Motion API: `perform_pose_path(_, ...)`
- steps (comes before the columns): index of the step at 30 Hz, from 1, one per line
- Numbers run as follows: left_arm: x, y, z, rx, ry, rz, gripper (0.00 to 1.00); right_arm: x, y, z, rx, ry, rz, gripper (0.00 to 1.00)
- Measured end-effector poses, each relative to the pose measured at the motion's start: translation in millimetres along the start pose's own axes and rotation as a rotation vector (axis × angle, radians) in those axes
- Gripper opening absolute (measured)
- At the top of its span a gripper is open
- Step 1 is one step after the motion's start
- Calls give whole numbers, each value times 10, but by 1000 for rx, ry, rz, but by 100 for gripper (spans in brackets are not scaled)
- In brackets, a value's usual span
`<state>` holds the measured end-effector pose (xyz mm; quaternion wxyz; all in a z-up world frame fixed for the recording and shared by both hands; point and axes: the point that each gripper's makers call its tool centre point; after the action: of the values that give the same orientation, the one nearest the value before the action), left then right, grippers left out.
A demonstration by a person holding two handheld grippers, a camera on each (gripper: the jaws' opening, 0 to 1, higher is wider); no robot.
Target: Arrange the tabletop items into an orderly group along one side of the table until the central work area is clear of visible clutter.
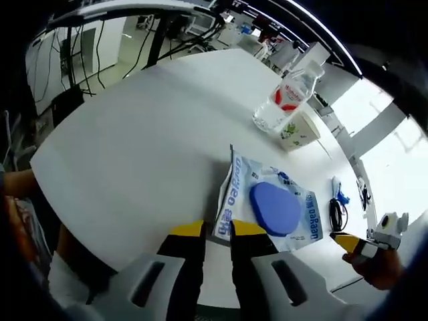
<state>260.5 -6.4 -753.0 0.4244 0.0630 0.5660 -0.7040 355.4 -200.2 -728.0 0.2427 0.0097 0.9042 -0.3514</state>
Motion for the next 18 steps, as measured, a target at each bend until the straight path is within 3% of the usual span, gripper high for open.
perform_pose_path(10, 31, 20, 16, 25, -14, -6, 9, -57, 255, -19, 37, 109, 52, 13)
perform_pose_path(12, 41, 55, 14, 23, -21, -15, 9, -125, 298, -11, 40, 194, 97, 11)
perform_pose_path(14, 31, 86, 28, 20, -35, -18, 9, -147, 324, 10, 41, 219, 105, 12)
perform_pose_path(16, 48, 97, 12, 2, 4, -41, 4, -171, 315, 14, 47, 224, 116, 7)
perform_pose_path(18, 42, 103, 64, 25, -56, -39, 1, -187, 310, 19, 47, 226, 119, 0)
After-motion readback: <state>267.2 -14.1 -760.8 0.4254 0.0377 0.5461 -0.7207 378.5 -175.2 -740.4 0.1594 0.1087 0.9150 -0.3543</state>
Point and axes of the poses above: the point that each gripper's makers call its tool centre point, and the gripper's own axes: y roughly forward along the fingers, z roughly to its right, x roughly out of its underside, and after that the axes turned 13 degrees about y, right-handed
